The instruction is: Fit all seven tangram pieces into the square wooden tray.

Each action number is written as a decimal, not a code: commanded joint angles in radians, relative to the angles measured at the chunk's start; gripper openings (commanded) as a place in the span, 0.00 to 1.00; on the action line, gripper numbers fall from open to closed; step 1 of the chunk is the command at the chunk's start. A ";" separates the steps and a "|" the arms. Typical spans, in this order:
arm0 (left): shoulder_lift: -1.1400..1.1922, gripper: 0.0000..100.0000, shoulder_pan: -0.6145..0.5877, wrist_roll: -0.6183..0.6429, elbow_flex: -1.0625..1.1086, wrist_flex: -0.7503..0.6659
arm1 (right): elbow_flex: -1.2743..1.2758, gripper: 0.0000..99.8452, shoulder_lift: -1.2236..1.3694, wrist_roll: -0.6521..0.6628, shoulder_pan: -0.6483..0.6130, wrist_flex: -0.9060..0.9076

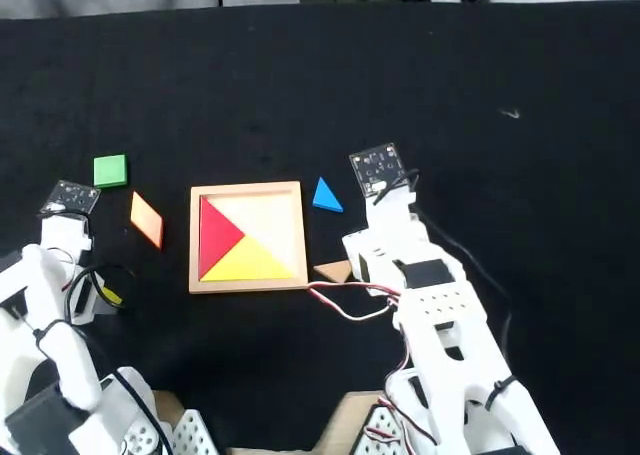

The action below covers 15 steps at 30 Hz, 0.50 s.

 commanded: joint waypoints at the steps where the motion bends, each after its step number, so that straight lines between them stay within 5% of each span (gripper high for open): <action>1: 0.011 0.28 0.015 -0.008 -0.012 -0.020 | -0.010 0.01 -0.031 0.012 -0.014 0.005; 15: 0.023 0.28 -0.018 -0.071 0.021 -0.083 | -0.010 0.01 -0.031 0.012 -0.014 0.003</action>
